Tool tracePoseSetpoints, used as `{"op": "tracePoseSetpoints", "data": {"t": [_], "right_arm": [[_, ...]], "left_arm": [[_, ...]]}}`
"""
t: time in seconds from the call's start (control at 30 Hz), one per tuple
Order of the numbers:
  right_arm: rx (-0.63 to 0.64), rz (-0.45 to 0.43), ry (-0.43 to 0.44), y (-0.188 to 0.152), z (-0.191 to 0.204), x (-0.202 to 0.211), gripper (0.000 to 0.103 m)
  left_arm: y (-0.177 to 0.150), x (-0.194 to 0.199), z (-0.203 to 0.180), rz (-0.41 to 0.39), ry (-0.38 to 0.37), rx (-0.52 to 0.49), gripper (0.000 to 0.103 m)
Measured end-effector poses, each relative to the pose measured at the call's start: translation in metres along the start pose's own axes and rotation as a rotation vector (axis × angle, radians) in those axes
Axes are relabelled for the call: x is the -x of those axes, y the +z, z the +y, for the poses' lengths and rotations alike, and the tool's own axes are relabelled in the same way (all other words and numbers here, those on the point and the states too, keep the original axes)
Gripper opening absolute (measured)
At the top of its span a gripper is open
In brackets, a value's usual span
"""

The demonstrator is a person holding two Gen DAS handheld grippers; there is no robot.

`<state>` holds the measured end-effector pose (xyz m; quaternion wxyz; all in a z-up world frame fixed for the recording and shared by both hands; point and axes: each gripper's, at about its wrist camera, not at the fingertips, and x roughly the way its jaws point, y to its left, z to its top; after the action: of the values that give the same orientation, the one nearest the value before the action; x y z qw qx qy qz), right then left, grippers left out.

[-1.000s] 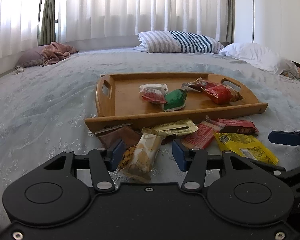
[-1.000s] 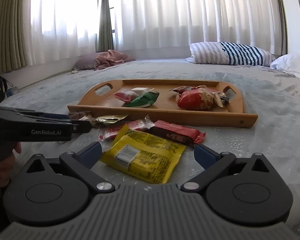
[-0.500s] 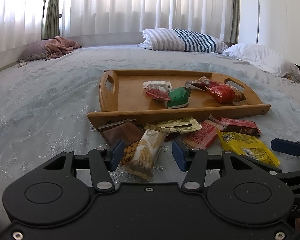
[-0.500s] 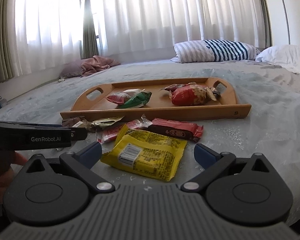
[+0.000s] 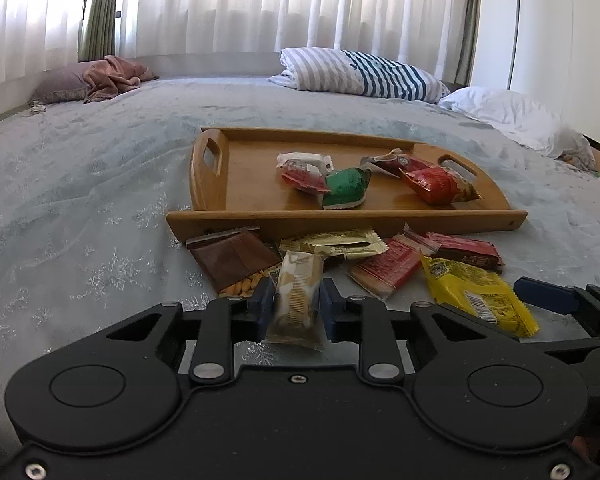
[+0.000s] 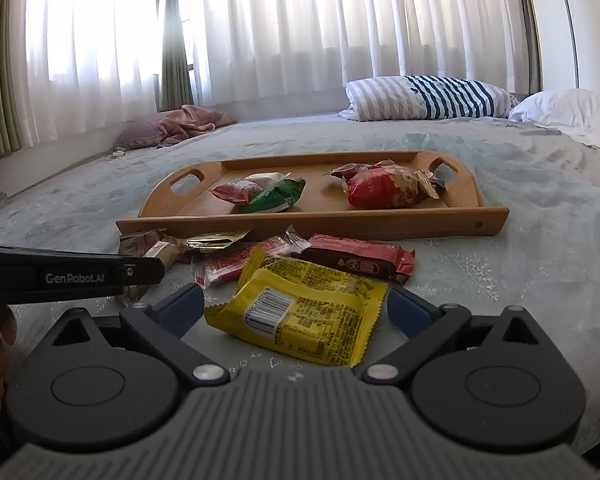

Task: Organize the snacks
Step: 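Grasp the beige wafer-stick packet with the left tool while the right tool approaches the yellow packet, then hold the beige packet in the left tool while the right tool closes around the yellow packet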

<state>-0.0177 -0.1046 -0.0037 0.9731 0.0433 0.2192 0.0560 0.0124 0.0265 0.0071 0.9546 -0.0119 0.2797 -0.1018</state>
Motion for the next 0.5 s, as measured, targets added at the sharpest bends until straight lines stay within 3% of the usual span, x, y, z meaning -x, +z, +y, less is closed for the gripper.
{"op": "tracePoseSetpoints", "data": {"t": [0.5], "right_arm": [[0.071,-0.008,-0.027,0.0016,0.0052,0.0074,0.085]], "left_arm": [[0.0019,0.0018,-0.0053,-0.010,0.011,-0.001,0.028]]}}
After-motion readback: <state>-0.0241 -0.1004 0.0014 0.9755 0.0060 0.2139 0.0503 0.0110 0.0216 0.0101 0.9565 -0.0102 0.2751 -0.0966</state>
